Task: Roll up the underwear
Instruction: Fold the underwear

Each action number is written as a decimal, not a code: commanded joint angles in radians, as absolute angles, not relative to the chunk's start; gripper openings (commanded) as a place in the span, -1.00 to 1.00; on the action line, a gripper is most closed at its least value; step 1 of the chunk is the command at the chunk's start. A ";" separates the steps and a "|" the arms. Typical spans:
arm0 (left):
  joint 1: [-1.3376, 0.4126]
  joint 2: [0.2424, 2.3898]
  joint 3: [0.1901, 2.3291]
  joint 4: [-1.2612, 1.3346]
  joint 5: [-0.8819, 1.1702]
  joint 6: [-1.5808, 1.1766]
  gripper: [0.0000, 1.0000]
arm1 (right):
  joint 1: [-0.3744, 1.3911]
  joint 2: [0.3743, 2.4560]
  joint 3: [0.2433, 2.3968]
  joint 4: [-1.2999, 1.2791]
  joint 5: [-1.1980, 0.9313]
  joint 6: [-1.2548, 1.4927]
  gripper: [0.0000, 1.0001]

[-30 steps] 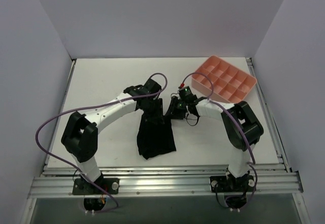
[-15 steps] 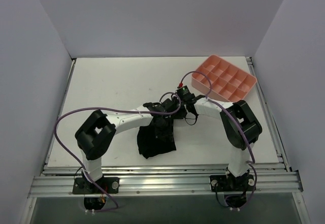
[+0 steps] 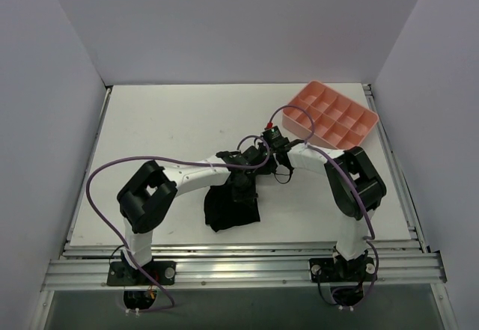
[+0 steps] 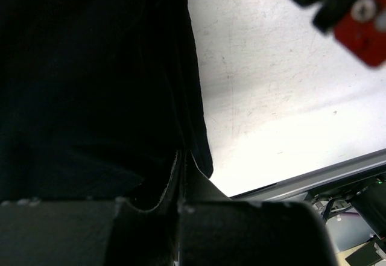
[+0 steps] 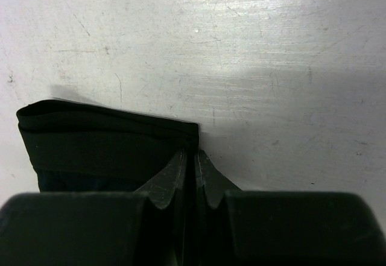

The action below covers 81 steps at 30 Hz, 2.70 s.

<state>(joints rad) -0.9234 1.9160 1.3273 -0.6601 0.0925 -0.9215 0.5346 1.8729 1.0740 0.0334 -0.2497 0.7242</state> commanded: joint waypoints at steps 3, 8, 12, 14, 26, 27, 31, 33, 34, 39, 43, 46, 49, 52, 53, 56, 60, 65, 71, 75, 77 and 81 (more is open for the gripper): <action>-1.000 1.862 1.356 -0.592 0.140 -0.890 -0.95 | 0.560 1.844 1.077 0.034 -0.224 0.730 -1.00; -1.020 1.882 1.348 -0.575 0.169 -0.913 -0.95 | 0.560 1.838 1.086 0.015 -0.209 0.695 -1.00; -1.008 1.855 1.367 -0.641 0.140 -0.894 -0.51 | 0.560 1.830 1.075 0.021 -0.213 0.675 -1.00; -0.977 1.835 1.391 -0.667 0.140 -0.874 -0.07 | 0.561 1.827 1.071 0.028 -0.224 0.670 -0.98; -0.542 1.698 1.451 -0.876 0.060 -0.643 0.06 | 0.558 1.737 1.121 -0.070 -0.236 0.640 -0.47; -0.490 1.712 1.448 -0.871 0.067 -0.606 0.06 | 0.557 1.717 1.126 -0.104 -0.230 0.637 -0.44; -0.417 1.795 1.466 -0.859 0.127 -0.537 0.04 | 0.552 1.657 1.134 -0.169 -0.218 0.629 -0.33; -0.410 1.833 1.468 -0.824 0.184 -0.509 0.04 | 0.558 1.625 1.123 -0.187 -0.241 0.632 -0.34; -0.407 1.845 1.467 -0.809 0.204 -0.503 0.04 | 0.564 1.608 1.114 -0.187 -0.264 0.634 -0.35; -0.405 1.923 1.477 -0.746 0.279 -0.497 0.06 | 0.606 1.479 0.972 -0.135 -0.313 0.704 -0.43; -0.403 1.982 1.503 -0.758 0.285 -0.479 0.03 | 0.640 1.410 0.826 -0.016 -0.359 0.782 -0.54; -0.396 1.999 1.499 -0.752 0.287 -0.474 -0.03 | 0.699 1.399 0.758 0.087 -0.359 0.824 -0.57; -0.390 2.011 1.490 -0.741 0.288 -0.472 -0.30 | 0.750 1.420 0.744 0.126 -0.339 0.834 -0.58; -0.385 2.020 1.483 -0.729 0.295 -0.479 -0.72 | 0.755 1.453 0.738 0.107 -0.298 0.841 -0.60; -0.385 2.020 1.480 -0.724 0.293 -0.480 -0.80 | 0.755 1.462 0.720 0.106 -0.290 0.841 -0.60; -0.377 2.029 1.483 -0.718 0.279 -0.483 -0.95 | 0.741 1.485 0.695 0.068 -0.247 0.816 -0.65; -0.361 2.034 1.497 -0.715 0.253 -0.477 -0.95 | 0.716 1.503 0.654 0.060 -0.230 0.802 -0.71; -0.342 2.065 1.557 -0.747 0.242 -0.457 -0.95 | 0.716 1.506 0.647 0.005 -0.178 0.770 -0.74; -0.337 2.059 1.578 -0.755 0.256 -0.462 -0.95 | 0.707 1.483 0.690 -0.077 -0.158 0.749 -0.75; -0.337 2.048 1.563 -0.749 0.264 -0.480 -0.95 | 0.715 1.445 0.819 -0.169 -0.126 0.735 -0.75; -0.339 2.042 1.546 -0.735 0.276 -0.494 -0.95 | 0.716 1.439 0.888 -0.183 -0.133 0.730 -0.75; -0.341 2.037 1.513 -0.723 0.278 -0.508 -0.95 | 0.724 1.469 0.948 -0.134 -0.175 0.727 -0.75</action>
